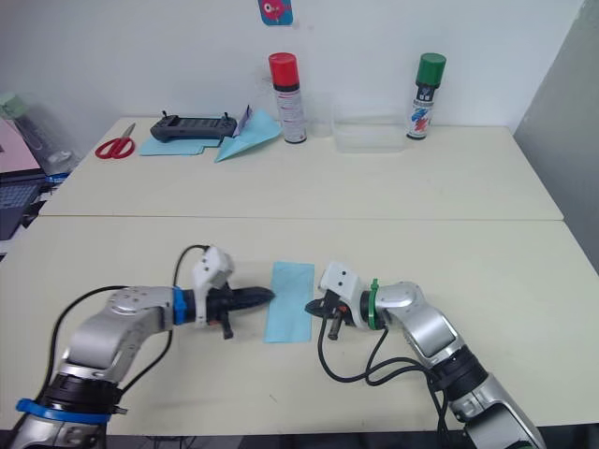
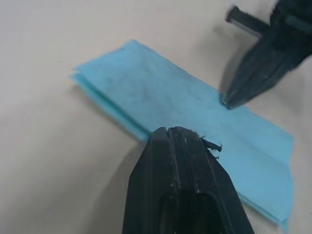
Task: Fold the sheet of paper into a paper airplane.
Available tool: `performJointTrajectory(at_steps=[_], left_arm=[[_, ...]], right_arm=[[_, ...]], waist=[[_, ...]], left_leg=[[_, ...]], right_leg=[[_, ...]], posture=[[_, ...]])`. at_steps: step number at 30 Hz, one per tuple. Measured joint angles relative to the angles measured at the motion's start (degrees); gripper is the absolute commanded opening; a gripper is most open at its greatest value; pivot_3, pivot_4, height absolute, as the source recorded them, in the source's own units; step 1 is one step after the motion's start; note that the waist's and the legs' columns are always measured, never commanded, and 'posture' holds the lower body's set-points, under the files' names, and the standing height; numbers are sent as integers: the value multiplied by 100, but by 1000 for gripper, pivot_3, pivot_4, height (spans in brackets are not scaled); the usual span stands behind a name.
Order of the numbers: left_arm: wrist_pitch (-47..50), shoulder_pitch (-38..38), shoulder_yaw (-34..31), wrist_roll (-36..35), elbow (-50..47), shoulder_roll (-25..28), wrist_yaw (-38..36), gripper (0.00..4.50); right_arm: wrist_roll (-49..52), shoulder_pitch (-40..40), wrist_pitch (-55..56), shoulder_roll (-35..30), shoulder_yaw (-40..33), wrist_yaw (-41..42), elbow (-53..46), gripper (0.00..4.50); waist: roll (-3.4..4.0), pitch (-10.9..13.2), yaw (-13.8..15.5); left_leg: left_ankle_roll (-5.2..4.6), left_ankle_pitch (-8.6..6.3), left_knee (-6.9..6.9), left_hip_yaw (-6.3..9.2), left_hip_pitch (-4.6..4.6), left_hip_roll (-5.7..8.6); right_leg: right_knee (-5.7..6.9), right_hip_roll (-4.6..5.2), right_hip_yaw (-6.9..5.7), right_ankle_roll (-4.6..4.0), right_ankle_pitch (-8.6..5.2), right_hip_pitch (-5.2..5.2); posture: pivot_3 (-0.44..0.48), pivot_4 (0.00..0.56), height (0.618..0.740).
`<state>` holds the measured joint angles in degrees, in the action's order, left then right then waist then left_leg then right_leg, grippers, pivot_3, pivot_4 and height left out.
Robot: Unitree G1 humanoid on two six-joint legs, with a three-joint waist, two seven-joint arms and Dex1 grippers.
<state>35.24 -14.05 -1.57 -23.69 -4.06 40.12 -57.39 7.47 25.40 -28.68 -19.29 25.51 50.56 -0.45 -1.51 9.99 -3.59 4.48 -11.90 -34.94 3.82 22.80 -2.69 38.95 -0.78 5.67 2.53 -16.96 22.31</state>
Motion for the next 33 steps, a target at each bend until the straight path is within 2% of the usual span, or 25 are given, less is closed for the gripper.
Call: performJointTrajectory(at_steps=[7, 15, 33], left_arm=[[205, 215, -80, -180, -104, -166, 203, 0], [-98, 273, 302, 165, -54, -102, 198, 0], [-194, -194, 592, 223, -14, -135, 51, 0]], right_arm=[[3, 57, 60, 27, -6, 0, 75, 34], [5, 57, 60, 25, -8, 5, 72, 34], [19, 51, -24, 20, -32, -5, 28, 34]], waist=[[-2, 1, 3], [-2, 1, 6], [-3, 2, 16]], left_leg=[[0, 0, -1, 1, -1, 0], [0, 0, -1, 1, -1, 1], [0, 0, -1, 1, 1, 1]], right_leg=[[1, 0, 0, 0, 1, -1], [1, 1, 0, -1, 1, -1], [1, 1, 0, 0, 1, -1]], posture=[[0, 150, 740], [0, 150, 740], [0, 150, 740]])
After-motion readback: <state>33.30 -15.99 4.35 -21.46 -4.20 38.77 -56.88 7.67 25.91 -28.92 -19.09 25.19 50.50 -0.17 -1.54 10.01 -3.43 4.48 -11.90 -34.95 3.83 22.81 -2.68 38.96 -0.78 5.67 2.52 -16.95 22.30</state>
